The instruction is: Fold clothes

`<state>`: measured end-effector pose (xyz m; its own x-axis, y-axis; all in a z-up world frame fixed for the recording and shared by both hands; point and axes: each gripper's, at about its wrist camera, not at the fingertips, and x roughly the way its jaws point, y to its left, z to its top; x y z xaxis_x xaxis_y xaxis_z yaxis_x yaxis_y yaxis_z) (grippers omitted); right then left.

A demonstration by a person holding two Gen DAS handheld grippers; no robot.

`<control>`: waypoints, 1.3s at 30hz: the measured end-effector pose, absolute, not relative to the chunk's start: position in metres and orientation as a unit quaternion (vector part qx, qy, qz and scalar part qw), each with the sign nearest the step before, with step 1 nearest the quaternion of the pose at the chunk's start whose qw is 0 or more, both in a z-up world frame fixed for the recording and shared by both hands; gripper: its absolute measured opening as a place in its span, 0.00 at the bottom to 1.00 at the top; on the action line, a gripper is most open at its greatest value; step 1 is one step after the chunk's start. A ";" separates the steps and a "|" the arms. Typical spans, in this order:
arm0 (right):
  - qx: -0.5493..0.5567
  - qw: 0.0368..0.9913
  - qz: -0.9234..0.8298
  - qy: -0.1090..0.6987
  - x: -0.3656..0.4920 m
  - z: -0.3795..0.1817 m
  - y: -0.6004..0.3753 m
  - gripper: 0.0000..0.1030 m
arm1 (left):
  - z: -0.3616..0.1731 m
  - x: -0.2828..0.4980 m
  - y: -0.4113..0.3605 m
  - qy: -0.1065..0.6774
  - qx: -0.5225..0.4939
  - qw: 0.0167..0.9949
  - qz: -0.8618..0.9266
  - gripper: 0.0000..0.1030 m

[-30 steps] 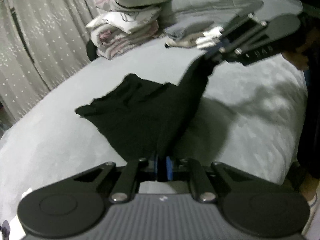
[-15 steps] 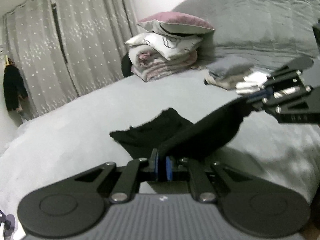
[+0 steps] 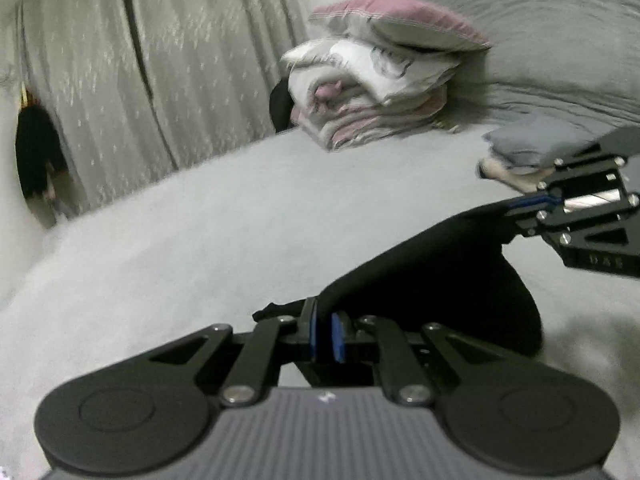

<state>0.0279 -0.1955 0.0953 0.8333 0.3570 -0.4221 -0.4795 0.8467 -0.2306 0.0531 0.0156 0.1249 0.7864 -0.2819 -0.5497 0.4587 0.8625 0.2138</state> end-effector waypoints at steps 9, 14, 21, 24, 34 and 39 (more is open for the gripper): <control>-0.154 0.938 0.195 0.242 0.132 0.047 -0.188 0.05 | 0.070 0.156 0.012 0.328 0.118 0.920 -0.179 0.07; -0.133 0.935 0.193 0.265 0.157 0.027 -0.186 0.05 | 0.052 0.181 0.022 0.354 0.085 0.916 -0.169 0.08; -0.139 0.942 0.161 0.261 0.163 0.019 -0.176 0.05 | 0.045 0.195 0.031 0.362 0.045 0.917 -0.159 0.09; -0.140 0.942 0.147 0.267 0.166 0.014 -0.175 0.05 | 0.038 0.196 0.029 0.362 0.050 0.918 -0.153 0.26; -0.081 0.964 0.087 0.237 0.150 0.044 -0.195 0.60 | 0.072 0.194 0.076 0.350 -0.048 0.932 -0.078 0.58; -0.056 0.959 0.118 0.250 0.121 0.077 -0.205 0.53 | 0.081 0.154 0.070 0.346 -0.055 0.929 -0.119 0.57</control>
